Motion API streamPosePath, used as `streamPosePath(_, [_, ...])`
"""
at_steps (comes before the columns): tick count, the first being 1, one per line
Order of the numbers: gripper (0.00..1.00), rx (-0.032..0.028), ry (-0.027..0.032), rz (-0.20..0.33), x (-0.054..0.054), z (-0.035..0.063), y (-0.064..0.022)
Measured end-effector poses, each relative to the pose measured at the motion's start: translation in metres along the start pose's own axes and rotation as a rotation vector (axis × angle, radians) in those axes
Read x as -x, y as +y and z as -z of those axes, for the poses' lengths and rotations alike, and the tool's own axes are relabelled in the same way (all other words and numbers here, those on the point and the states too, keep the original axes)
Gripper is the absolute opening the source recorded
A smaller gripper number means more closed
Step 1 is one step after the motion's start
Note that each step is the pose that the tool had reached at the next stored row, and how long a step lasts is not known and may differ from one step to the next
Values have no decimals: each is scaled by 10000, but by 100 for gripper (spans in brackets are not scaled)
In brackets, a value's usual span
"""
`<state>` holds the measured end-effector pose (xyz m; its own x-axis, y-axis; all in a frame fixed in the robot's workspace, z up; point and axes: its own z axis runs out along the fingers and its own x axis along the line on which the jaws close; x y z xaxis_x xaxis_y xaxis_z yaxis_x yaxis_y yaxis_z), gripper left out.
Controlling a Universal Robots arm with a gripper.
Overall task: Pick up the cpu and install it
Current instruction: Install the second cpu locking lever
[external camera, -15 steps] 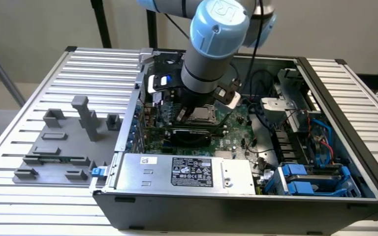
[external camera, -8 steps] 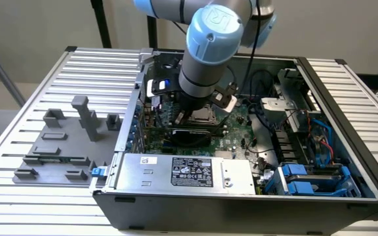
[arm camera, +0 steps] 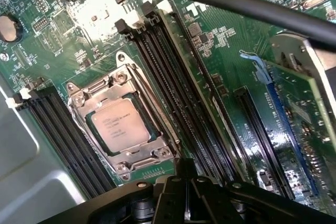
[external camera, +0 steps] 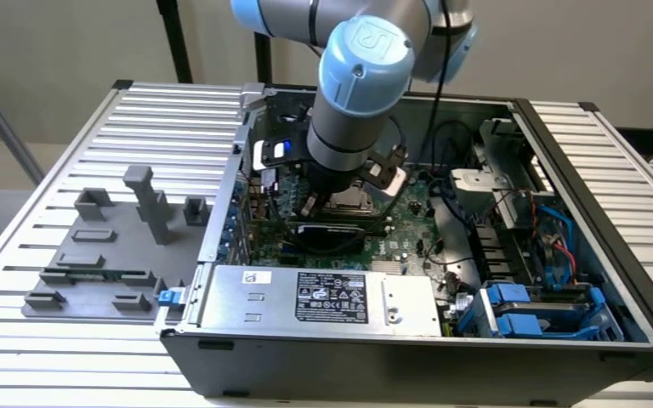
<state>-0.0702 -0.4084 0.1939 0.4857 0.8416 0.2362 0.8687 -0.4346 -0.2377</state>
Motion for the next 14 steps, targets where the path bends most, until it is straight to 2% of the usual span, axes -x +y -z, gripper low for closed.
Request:
streamPosePath(4, [11, 6, -2, 3, -10, -13, -5])
streamPosePath(6, [11, 36, -37, -1, -13, -18, -9])
streamPosePath(10, [11, 114, -146, -7, -15, -20, -10])
streamPosePath(12, [11, 123, -162, -10, -15, -14, -12])
streamPosePath(14, [11, 122, -153, -9, -21, 2, -16])
